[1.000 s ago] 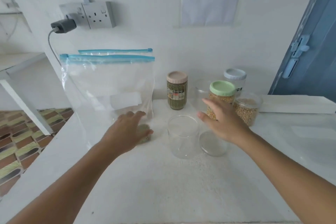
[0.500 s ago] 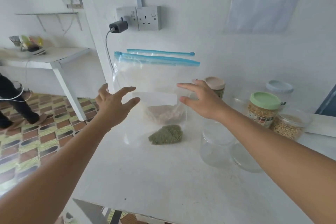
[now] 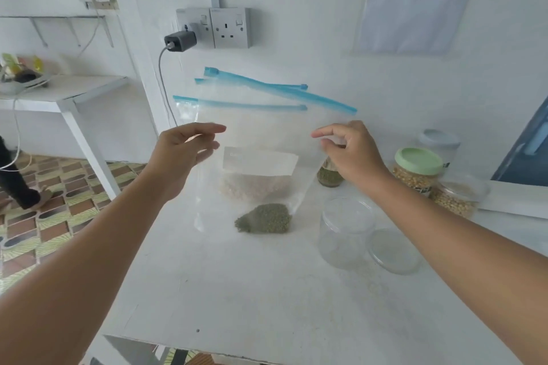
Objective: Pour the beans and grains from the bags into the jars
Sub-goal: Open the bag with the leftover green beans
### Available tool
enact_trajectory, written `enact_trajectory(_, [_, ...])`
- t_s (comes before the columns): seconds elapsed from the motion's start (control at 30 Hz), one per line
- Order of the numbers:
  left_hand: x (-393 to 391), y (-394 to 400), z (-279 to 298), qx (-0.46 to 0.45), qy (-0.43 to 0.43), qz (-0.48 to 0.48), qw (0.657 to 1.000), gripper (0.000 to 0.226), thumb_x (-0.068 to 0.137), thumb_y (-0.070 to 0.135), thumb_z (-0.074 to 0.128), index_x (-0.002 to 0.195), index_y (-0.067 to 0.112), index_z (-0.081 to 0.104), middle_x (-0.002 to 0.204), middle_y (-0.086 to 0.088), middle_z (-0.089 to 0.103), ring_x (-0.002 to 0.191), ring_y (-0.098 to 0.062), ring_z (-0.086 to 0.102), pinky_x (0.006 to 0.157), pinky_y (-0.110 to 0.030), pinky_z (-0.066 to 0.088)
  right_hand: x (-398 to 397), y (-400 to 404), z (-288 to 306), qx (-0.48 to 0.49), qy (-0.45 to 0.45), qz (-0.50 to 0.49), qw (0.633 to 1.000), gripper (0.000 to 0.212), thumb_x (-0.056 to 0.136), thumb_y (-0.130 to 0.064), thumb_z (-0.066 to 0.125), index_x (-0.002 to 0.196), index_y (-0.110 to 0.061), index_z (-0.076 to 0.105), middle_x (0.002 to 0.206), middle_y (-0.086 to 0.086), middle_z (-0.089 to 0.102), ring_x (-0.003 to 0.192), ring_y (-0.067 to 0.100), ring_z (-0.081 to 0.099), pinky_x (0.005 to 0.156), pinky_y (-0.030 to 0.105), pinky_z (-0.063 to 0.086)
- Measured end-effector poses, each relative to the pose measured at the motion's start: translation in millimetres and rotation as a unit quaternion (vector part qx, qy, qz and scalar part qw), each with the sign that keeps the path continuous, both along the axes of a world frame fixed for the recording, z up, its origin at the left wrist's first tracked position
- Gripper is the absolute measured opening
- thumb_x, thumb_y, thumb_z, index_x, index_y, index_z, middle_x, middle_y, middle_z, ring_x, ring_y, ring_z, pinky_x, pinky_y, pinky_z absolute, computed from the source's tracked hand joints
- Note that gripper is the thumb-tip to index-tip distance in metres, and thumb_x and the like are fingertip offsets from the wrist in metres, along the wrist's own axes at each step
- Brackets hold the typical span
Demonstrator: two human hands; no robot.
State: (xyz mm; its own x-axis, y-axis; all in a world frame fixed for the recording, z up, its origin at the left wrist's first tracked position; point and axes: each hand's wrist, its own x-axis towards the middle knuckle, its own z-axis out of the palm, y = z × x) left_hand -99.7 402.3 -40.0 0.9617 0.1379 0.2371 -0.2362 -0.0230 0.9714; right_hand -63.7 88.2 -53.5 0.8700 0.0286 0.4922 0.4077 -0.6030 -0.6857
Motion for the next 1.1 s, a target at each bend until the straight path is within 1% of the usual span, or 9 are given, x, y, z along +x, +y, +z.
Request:
enact_trajectory(0.1, [2, -14, 7, 0.049, -0.02, -0.018, 0.998, 0.044, 0.1, -0.006, 0.057, 0.088, 0.027, 0.084, 0.117, 0.006, 0.078, 0.09, -0.016, 0.064, 0.099, -0.03, 0.051, -6, -6, 9, -0.062, -0.105, -0.07, 0.99, 0.026, 0.091, -0.02, 0.073, 0.106, -0.04, 0.078, 0.136, 0.012, 0.044, 0.132, 0.034, 0.039, 0.116, 0.045, 0.037])
enact_trajectory(0.2, [5, -23, 10, 0.078, -0.043, -0.031, 0.996, 0.045, 0.099, -0.01, 0.054, 0.097, 0.026, 0.081, 0.111, 0.01, 0.079, 0.089, -0.014, 0.063, 0.096, -0.028, 0.05, -16, -8, 39, -0.132, -0.202, -0.036, 0.97, 0.023, 0.089, -0.022, 0.075, 0.101, -0.04, 0.08, 0.147, 0.013, 0.041, 0.138, 0.037, 0.035, 0.12, 0.031, 0.023])
enact_trajectory(0.33, [7, -31, 13, 0.108, -0.061, -0.062, 0.99, 0.049, 0.094, -0.017, 0.051, 0.1, 0.021, 0.08, 0.112, 0.01, 0.079, 0.088, -0.013, 0.062, 0.089, -0.022, 0.049, -29, 3, 87, -0.243, -0.046, 0.125, 0.961, 0.025, 0.093, -0.025, 0.077, 0.098, -0.049, 0.078, 0.152, -0.002, 0.038, 0.142, 0.018, 0.03, 0.12, 0.027, 0.02])
enact_trajectory(0.43, [6, -35, 14, 0.125, -0.062, -0.076, 0.987, 0.045, 0.095, -0.017, 0.052, 0.1, 0.019, 0.08, 0.111, 0.007, 0.079, 0.089, -0.013, 0.063, 0.087, -0.02, 0.05, -24, 14, 106, -0.284, 0.047, 0.161, 0.944, 0.025, 0.094, -0.03, 0.075, 0.1, -0.055, 0.076, 0.139, -0.009, 0.049, 0.127, 0.006, 0.045, 0.111, 0.023, 0.032])
enact_trajectory(0.57, [0, -39, 11, 0.139, -0.071, -0.07, 0.985, 0.044, 0.099, -0.009, 0.055, 0.094, 0.025, 0.083, 0.123, 0.007, 0.075, 0.11, -0.009, 0.067, 0.1, -0.024, 0.047, -16, 18, 107, -0.245, 0.081, 0.16, 0.953, 0.02, 0.096, -0.027, 0.073, 0.102, -0.044, 0.081, 0.1, -0.019, 0.07, 0.091, 0.0, 0.061, 0.076, 0.012, 0.041])
enact_trajectory(0.63, [-7, -41, -3, 0.194, -0.095, 0.008, 0.976, 0.036, 0.102, 0.007, 0.062, 0.097, 0.036, 0.082, 0.143, 0.01, 0.059, 0.128, -0.001, 0.053, 0.11, -0.026, 0.037, -12, 20, 100, -0.222, 0.06, 0.148, 0.962, 0.021, 0.096, -0.023, 0.072, 0.102, -0.041, 0.082, 0.094, -0.02, 0.071, 0.089, -0.002, 0.061, 0.075, 0.008, 0.04])
enact_trajectory(0.73, [-33, -51, -46, 0.279, -0.098, 0.181, 0.938, 0.034, 0.099, 0.019, 0.069, 0.11, 0.051, 0.073, 0.155, 0.001, 0.032, 0.135, -0.02, 0.029, 0.115, -0.033, 0.02, -9, 23, 91, -0.187, 0.025, 0.125, 0.974, 0.021, 0.097, -0.018, 0.071, 0.104, -0.035, 0.083, 0.086, -0.021, 0.069, 0.084, -0.01, 0.063, 0.075, 0.001, 0.039])
enact_trajectory(0.9, [-73, -72, -116, 0.191, 0.116, 0.195, 0.955, 0.041, 0.1, 0.026, 0.067, 0.103, 0.066, 0.06, 0.132, -0.004, 0.026, 0.133, -0.028, 0.024, 0.12, -0.047, 0.021, -7, 25, 91, -0.138, 0.03, 0.103, 0.985, 0.025, 0.099, -0.012, 0.065, 0.102, -0.029, 0.083, 0.09, -0.004, 0.075, 0.075, 0.001, 0.073, 0.067, 0.004, 0.047])
enact_trajectory(1.1, [-49, -68, -129, -0.025, 0.242, 0.032, 0.969, 0.028, 0.099, 0.028, 0.071, 0.116, 0.049, 0.073, 0.143, 0.0, 0.049, 0.132, -0.022, 0.043, 0.114, -0.041, 0.034, -10, 31, 98, -0.099, 0.017, 0.089, 0.991, 0.017, 0.099, -0.015, 0.069, 0.103, -0.024, 0.083, 0.072, -0.026, 0.071, 0.066, 0.003, 0.073, 0.067, 0.01, 0.055])
